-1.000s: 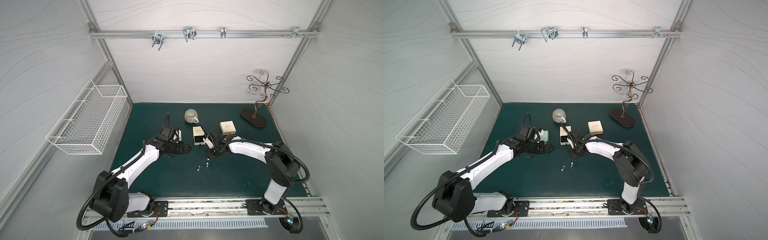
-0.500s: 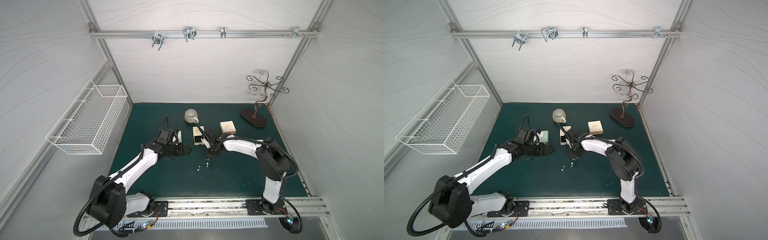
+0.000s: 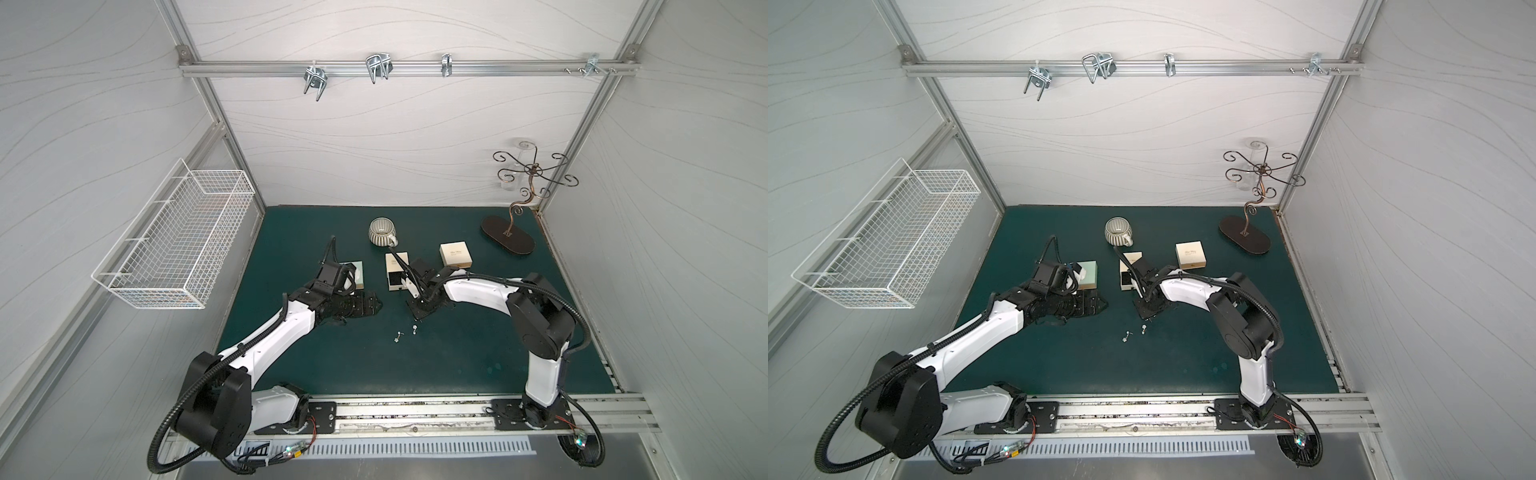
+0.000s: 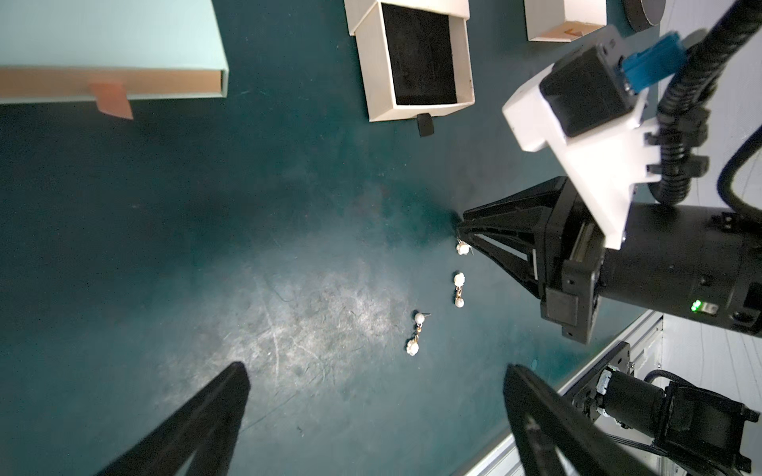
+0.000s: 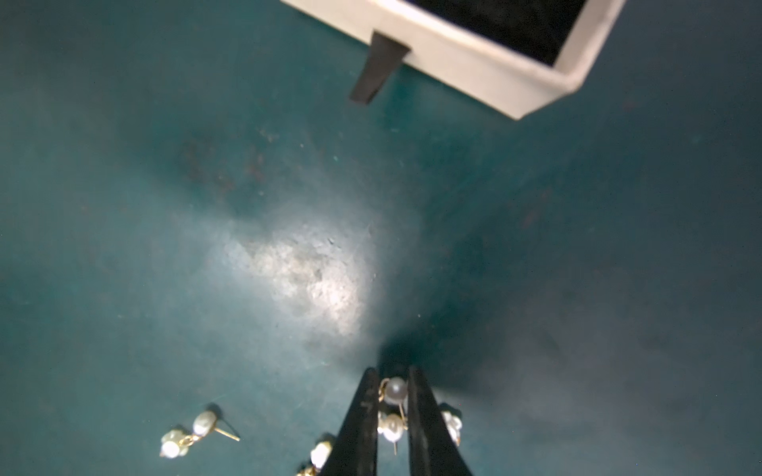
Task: Place the earrings into the drawer-style jewelry box
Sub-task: Pick up the earring from the center of the board, then insert the earring into the inner lining.
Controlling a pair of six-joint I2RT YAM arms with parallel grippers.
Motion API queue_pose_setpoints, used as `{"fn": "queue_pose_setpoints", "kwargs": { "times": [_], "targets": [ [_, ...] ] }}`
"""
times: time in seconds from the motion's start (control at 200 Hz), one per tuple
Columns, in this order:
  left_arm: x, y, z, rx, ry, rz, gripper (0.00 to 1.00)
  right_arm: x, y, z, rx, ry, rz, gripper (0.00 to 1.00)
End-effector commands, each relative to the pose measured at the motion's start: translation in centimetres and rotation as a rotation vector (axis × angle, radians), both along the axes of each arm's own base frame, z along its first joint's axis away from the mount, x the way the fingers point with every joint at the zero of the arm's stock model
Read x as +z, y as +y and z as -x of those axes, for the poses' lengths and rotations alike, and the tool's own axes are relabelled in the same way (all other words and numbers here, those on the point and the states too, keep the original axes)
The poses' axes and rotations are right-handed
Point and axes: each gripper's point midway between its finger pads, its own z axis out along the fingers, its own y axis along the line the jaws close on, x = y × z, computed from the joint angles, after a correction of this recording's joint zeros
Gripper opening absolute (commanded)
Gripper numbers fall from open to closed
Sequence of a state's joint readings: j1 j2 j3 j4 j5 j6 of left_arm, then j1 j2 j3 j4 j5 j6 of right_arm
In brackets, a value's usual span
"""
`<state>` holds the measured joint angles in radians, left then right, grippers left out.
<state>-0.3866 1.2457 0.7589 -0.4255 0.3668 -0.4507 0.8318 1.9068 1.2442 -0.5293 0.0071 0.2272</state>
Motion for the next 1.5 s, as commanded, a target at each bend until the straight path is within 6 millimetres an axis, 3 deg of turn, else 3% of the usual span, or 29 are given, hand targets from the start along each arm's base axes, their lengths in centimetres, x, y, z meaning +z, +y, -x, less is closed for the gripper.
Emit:
{"fn": "queue_pose_setpoints", "kwargs": {
  "times": [0.0,0.275,0.81,1.226,1.491],
  "targets": [
    [1.4,-0.5,-0.7,0.005,-0.051,0.040,0.99,-0.9,-0.3,0.6,0.024,0.023,0.042,0.14],
    [1.2,-0.4,-0.5,0.008,-0.047,0.039,0.99,-0.9,-0.3,0.5,0.023,0.020,0.043,0.06],
    [1.0,-0.6,-0.5,0.002,-0.042,0.054,0.99,5.0,1.6,-1.3,0.006,-0.009,-0.119,0.06],
    [1.1,-0.7,-0.2,-0.001,-0.042,0.060,0.99,8.2,3.7,-5.9,-0.008,-0.069,-0.197,0.07],
    [0.8,-0.5,0.2,0.007,-0.039,0.063,0.99,7.9,5.0,-8.8,-0.018,-0.062,-0.214,0.07]
  ]
}}
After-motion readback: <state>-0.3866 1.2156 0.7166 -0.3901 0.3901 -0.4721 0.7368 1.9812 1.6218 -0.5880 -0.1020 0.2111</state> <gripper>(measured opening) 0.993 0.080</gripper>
